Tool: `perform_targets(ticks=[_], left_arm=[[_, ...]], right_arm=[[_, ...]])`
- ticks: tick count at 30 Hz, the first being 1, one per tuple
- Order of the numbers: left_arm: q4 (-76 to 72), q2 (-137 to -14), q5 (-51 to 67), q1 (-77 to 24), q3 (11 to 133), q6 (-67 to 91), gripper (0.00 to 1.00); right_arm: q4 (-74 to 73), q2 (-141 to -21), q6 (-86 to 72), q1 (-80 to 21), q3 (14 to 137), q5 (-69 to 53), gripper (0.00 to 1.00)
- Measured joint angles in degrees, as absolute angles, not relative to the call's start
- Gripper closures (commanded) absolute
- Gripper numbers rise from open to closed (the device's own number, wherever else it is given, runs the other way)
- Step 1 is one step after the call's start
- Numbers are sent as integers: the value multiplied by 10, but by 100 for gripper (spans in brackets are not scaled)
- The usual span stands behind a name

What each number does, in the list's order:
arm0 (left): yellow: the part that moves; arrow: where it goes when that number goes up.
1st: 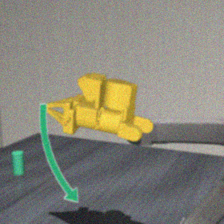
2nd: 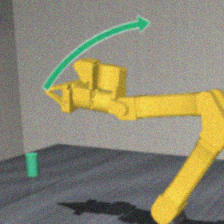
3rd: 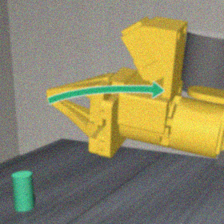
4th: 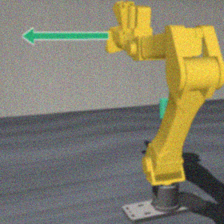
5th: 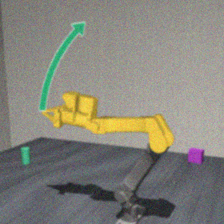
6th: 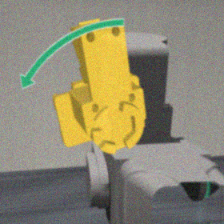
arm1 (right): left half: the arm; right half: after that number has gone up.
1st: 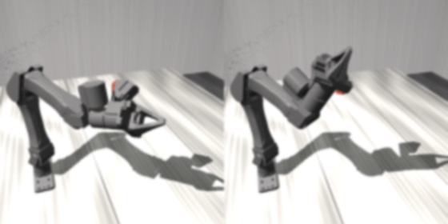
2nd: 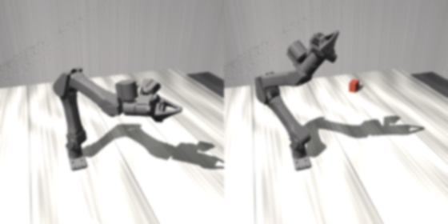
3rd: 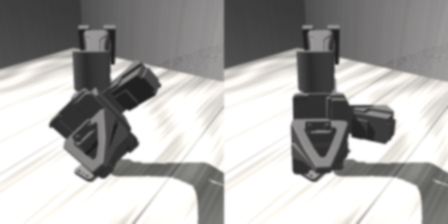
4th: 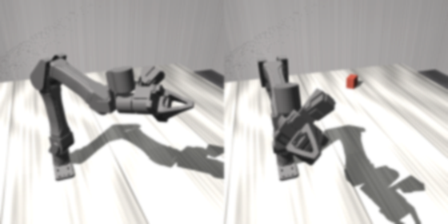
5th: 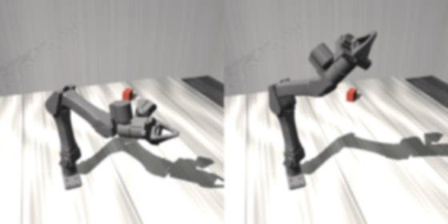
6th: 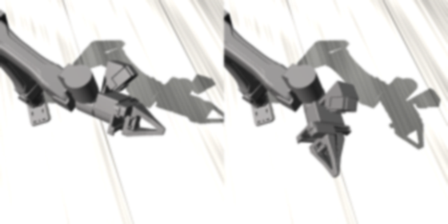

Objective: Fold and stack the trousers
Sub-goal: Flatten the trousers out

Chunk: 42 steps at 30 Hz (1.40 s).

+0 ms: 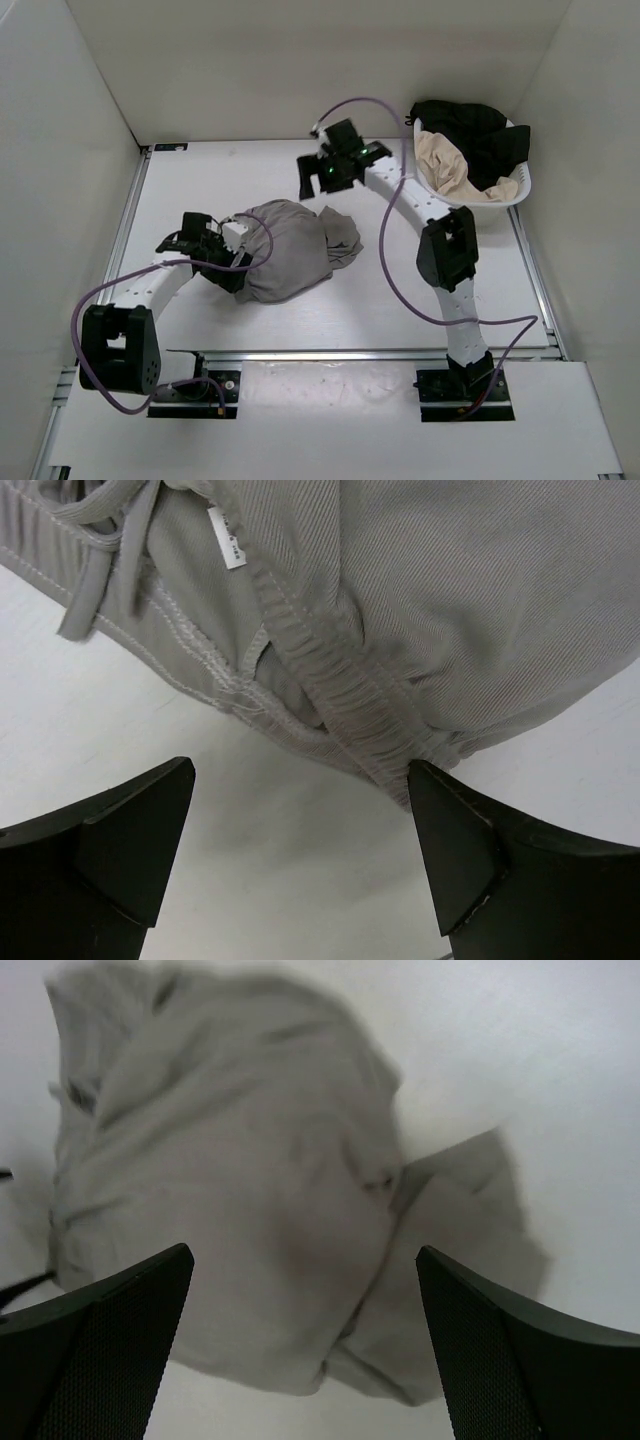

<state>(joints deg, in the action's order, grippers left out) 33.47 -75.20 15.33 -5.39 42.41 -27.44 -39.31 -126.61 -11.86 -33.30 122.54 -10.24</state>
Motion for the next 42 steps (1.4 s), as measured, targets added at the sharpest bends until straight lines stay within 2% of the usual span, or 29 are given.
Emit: perform_targets(ticks=[1, 2, 5, 7, 8, 9, 10, 12, 13, 15, 16, 19, 21, 22, 23, 24, 25, 26, 29, 30, 31, 33, 36, 39, 41, 42], left_arm=[[328, -752, 156, -57, 419, -268, 0], [323, -754, 157, -60, 415, -263, 10], [316, -766, 169, -74, 409, -256, 25], [310, -776, 180, -86, 409, -254, 50], [308, -781, 183, -95, 409, -258, 68], [307, -786, 188, -104, 409, -259, 86], [304, -792, 189, -111, 409, -258, 86], [297, -805, 188, -124, 409, -261, 86], [293, -812, 184, -126, 409, -262, 86], [279, -824, 166, -124, 410, -265, 86], [270, -831, 156, -120, 415, -269, 86], [255, -883, 118, -91, 483, -288, 86], [253, -964, 89, -65, 597, -289, 86], [252, -1012, 79, -57, 670, -289, 86], [246, -1068, 72, -51, 761, -288, 86], [232, -1120, 70, -44, 847, -285, 83], [221, -1159, 69, -41, 920, -284, 76], [218, -1191, 71, -39, 984, -281, 55], [236, -1230, 96, -44, 1110, -270, 18], [246, -1227, 107, -48, 1130, -264, 8], [254, -1216, 117, -52, 1133, -268, 2], [281, -1165, 137, -57, 1089, -271, 0], [335, -1048, 164, -64, 934, -275, 0], [397, -947, 192, -67, 759, -264, 0], [428, -921, 207, -71, 682, -248, 0], [441, -919, 212, -74, 656, -239, 0]], right_arm=[[-392, -1266, -118, -346, 1199, -106, 3], [-391, -1266, -118, -363, 1171, -108, 1], [-406, -1273, -118, -389, 1126, -104, 1], [-420, -1291, -120, -392, 1129, -88, 5], [-429, -1303, -121, -390, 1138, -79, 8], [-441, -1319, -124, -387, 1152, -67, 18], [-449, -1334, -125, -382, 1161, -55, 27], [-451, -1349, -130, -375, 1150, -29, 50], [-448, -1346, -131, -372, 1137, -21, 76], [-449, -1325, -128, -366, 1106, -7, 96], [-451, -1312, -126, -364, 1082, -6, 100], [-469, -1270, -85, -373, 1025, -12, 100], [-484, -1240, -53, -397, 996, -14, 94], [-492, -1229, -40, -414, 989, -12, 82], [-500, -1217, -26, -436, 987, -5, 35], [-508, -1209, -15, -458, 992, 3, 24], [-518, -1206, -2, -477, 1005, 11, 19], [-522, -1205, 5, -494, 1018, 18, 1], [-516, -1190, 12, -518, 1046, 48, 1], [-508, -1177, 8, -514, 1045, 55, 1], [-495, -1162, -1, -503, 1041, 58, 1], [-457, -1125, -26, -463, 1025, 52, 1], [-435, -1120, -61, -381, 1053, 37, 1], [-433, -1219, -76, -323, 1175, 17, 1], [-420, -1294, -85, -314, 1233, -6, 4], [-409, -1324, -91, -314, 1238, -19, 10]])
